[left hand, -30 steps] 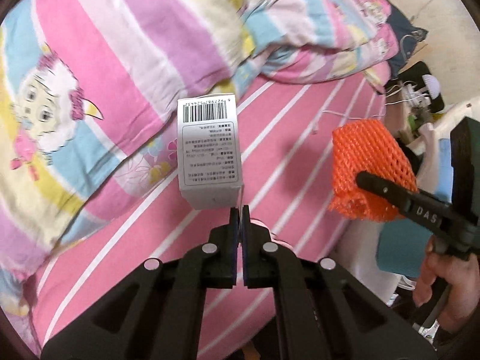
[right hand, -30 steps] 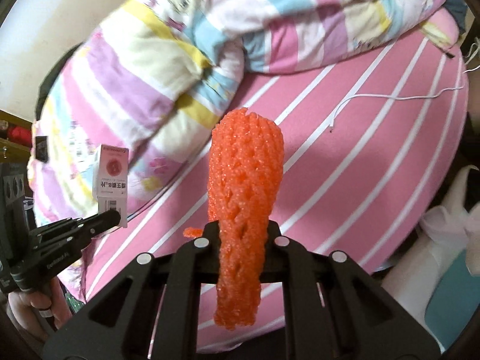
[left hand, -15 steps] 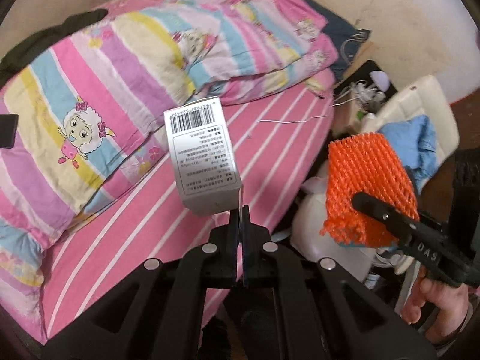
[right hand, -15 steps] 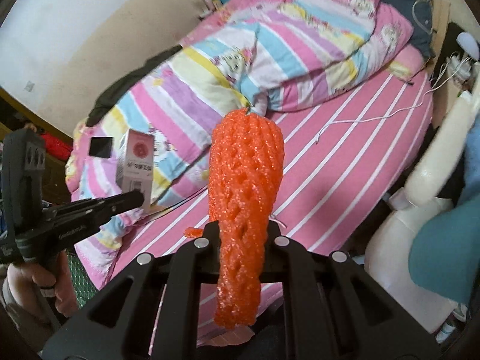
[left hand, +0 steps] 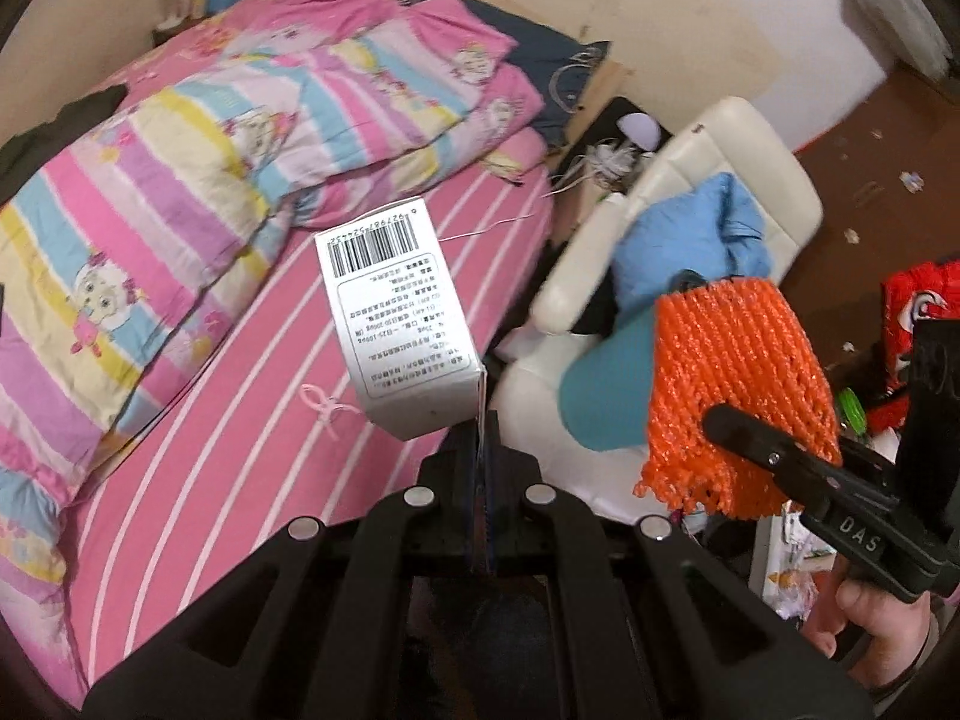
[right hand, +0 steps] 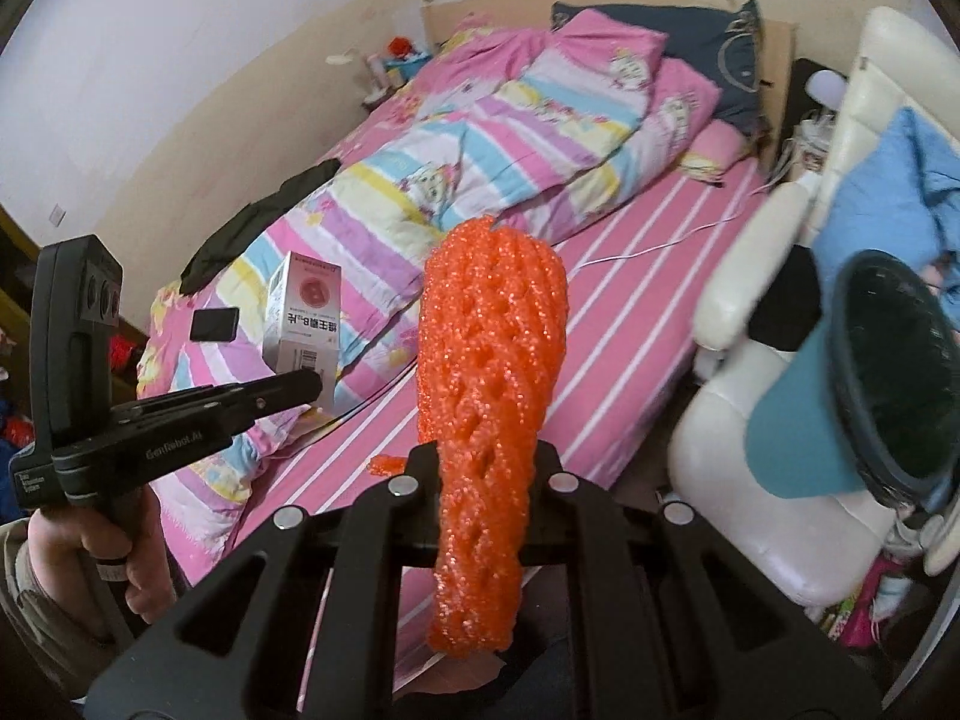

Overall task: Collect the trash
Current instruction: 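Carry the white box and orange foam net with both tools over the bin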

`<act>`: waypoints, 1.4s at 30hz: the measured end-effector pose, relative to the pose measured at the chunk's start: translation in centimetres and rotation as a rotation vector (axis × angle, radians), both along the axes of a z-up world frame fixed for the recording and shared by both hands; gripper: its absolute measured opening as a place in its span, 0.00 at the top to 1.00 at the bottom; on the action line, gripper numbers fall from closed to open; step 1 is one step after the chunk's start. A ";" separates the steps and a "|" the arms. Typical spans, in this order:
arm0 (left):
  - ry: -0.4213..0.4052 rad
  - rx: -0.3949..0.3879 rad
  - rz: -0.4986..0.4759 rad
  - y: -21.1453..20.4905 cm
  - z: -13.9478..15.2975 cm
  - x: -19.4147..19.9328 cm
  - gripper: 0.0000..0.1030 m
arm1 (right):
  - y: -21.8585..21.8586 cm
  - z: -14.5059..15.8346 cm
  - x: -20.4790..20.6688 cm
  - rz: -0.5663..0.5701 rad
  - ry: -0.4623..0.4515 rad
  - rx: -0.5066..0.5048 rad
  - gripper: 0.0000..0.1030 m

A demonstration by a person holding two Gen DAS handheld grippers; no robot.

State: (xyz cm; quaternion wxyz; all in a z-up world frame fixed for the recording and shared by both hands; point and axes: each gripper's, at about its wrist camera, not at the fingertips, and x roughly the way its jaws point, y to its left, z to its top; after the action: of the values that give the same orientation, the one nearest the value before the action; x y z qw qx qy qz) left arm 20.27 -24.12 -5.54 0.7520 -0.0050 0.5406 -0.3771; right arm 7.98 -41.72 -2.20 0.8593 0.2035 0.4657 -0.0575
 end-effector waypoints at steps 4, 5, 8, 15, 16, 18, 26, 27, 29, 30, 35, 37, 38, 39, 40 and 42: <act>-0.030 -0.010 -0.050 -2.3 1.6 -1.7 0.98 | -1.9 1.3 -2.5 -0.036 -0.009 -0.017 0.89; -0.033 -0.011 -0.057 -2.8 1.8 -2.0 0.98 | -2.5 1.5 -3.1 -0.047 -0.014 -0.019 0.89; -0.040 -0.015 -0.083 -5.2 2.1 -2.7 0.98 | -5.0 2.0 -4.7 -0.084 -0.025 -0.019 0.89; -0.047 -0.019 -0.156 -12.6 2.9 -4.8 0.98 | -11.5 2.9 -8.0 -0.148 -0.045 -0.021 0.89; -0.044 -0.020 -0.165 -14.1 3.0 -5.3 0.98 | -12.2 2.9 -8.3 -0.153 -0.045 -0.022 0.89; -0.046 -0.019 -0.184 -16.4 3.3 -6.0 0.98 | -14.4 2.9 -9.0 -0.169 -0.046 -0.021 0.89; -0.058 -0.002 -0.255 -25.3 3.8 -8.4 0.98 | -23.0 2.5 -11.7 -0.232 -0.047 -0.002 0.89; -0.059 0.002 -0.264 -26.5 3.8 -8.6 0.98 | -23.9 2.3 -11.9 -0.239 -0.045 0.003 0.89; -0.057 0.009 -0.277 -28.5 3.7 -8.9 0.98 | -25.9 1.9 -12.3 -0.252 -0.041 0.012 0.89; -0.056 0.012 -0.285 -29.5 3.6 -9.1 0.98 | -26.9 1.7 -12.5 -0.258 -0.039 0.015 0.89; -0.044 0.026 -0.312 -33.9 2.8 -9.8 0.98 | -30.8 0.6 -13.2 -0.281 -0.024 0.028 0.89; -0.040 0.033 -0.323 -35.4 2.4 -10.1 0.98 | -32.0 0.2 -13.4 -0.286 -0.015 0.032 0.89; -0.037 0.035 -0.326 -36.3 2.3 -10.3 0.98 | -32.8 -0.1 -13.4 -0.286 -0.009 0.031 0.89; -0.032 0.037 -0.329 -37.2 2.0 -10.4 0.98 | -33.6 -0.4 -13.4 -0.286 -0.002 0.033 0.89; -0.029 0.039 -0.333 -37.9 1.9 -10.5 0.98 | -34.1 -0.6 -13.4 -0.285 0.003 0.034 0.89; -0.026 0.042 -0.341 -39.2 1.5 -10.7 0.98 | -35.3 -1.3 -13.3 -0.282 0.016 0.034 0.89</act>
State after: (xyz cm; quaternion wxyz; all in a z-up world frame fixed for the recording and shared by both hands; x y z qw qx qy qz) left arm 9.57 -63.30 -4.08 0.6839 0.1075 0.5317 -0.4879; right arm -5.32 -77.00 -3.46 0.8355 0.2811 0.4401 -0.1711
